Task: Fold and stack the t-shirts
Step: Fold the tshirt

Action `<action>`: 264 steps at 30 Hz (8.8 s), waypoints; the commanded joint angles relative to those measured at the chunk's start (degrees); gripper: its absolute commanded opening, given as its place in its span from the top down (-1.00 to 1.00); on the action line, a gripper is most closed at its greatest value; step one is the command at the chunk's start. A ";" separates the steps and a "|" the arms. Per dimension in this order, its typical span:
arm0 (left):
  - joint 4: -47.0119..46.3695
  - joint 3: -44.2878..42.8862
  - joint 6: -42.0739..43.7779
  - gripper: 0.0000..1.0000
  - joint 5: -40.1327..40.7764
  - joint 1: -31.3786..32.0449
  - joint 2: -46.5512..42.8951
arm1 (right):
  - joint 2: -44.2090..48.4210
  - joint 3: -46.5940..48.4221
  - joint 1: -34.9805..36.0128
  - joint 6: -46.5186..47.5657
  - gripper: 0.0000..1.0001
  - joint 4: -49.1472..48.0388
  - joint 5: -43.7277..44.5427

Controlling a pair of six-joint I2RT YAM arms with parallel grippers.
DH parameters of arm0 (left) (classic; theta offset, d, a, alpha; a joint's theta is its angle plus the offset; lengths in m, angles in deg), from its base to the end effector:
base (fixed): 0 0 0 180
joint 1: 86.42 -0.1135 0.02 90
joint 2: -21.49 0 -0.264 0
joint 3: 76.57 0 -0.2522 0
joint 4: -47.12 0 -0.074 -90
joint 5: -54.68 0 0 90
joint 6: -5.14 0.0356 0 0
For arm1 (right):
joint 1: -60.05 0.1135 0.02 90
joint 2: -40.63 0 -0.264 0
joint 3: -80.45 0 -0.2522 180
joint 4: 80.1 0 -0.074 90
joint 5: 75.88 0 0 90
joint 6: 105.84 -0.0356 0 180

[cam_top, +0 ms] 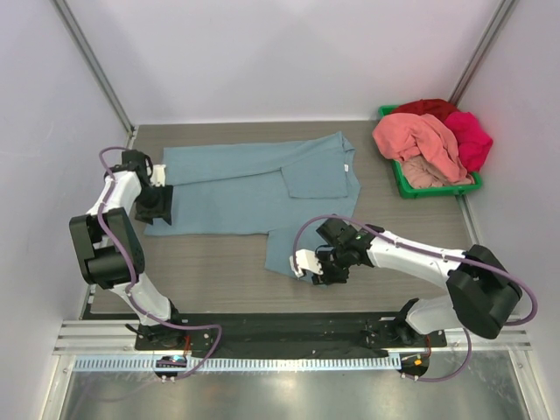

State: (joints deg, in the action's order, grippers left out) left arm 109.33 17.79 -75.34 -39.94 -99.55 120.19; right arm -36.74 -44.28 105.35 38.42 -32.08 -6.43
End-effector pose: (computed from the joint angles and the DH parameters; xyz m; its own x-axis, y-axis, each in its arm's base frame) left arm 0.3254 0.0730 0.2116 -0.9630 -0.0554 -0.2636 -0.0479 0.9982 -0.0348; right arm 0.1546 0.1740 0.1753 0.2220 -0.8562 -0.4666 -0.9747 -0.2074 -0.0832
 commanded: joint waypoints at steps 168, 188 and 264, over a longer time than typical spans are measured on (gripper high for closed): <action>15.89 -57.50 -1.96 1.00 2.16 -0.23 34.20 | -34.25 62.80 -24.64 -7.41 0.98 -20.99 23.63; 13.61 -61.71 -3.10 0.94 7.96 0.56 38.15 | -44.01 70.36 -26.49 -8.47 0.97 -23.27 24.95; 11.32 -47.39 -2.93 0.18 3.31 -1.46 37.36 | -43.14 49.10 -37.04 -32.46 0.13 2.92 7.72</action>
State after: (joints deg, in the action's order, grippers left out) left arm 119.89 -27.69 -79.23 -36.01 -100.80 156.14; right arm -78.79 3.11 68.82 5.05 -28.10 -0.38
